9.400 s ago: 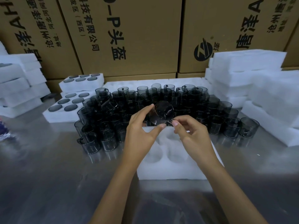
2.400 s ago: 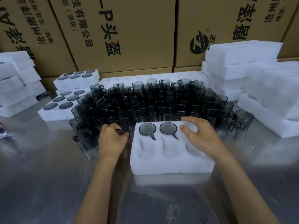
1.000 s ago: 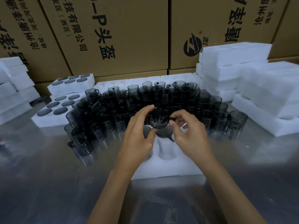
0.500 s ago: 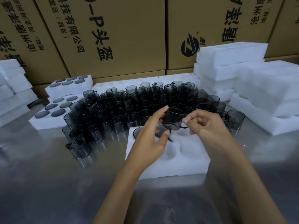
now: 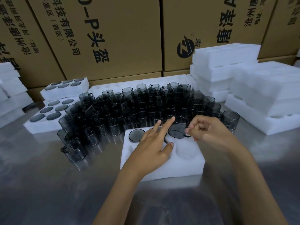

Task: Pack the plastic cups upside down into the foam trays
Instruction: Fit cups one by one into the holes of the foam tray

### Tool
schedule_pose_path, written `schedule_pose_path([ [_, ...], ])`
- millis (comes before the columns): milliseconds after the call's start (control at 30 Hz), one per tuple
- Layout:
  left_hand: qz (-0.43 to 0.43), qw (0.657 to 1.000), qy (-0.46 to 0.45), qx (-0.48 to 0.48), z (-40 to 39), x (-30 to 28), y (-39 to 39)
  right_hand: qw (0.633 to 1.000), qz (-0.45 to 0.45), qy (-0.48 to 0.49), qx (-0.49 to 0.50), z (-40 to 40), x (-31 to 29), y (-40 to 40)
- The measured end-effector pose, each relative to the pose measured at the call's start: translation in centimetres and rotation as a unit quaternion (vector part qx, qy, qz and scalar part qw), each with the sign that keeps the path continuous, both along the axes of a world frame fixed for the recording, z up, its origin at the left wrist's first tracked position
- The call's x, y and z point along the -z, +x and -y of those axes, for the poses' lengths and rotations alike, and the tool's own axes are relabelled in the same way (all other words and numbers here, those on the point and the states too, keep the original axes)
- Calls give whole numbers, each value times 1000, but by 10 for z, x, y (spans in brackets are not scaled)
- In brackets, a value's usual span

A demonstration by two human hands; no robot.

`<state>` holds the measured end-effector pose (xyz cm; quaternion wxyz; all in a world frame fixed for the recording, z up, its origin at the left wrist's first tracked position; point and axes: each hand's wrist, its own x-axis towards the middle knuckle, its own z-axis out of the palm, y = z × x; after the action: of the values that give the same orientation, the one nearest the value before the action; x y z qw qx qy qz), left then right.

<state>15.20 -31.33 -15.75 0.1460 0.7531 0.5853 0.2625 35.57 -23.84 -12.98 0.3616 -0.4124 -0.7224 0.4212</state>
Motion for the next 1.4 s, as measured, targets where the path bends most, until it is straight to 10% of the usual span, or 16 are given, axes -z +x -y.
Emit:
schedule_pose_path([
  [1400,-56,998,-16,-35,3,0,3,994,-45,-97,3,-22,24,-4],
])
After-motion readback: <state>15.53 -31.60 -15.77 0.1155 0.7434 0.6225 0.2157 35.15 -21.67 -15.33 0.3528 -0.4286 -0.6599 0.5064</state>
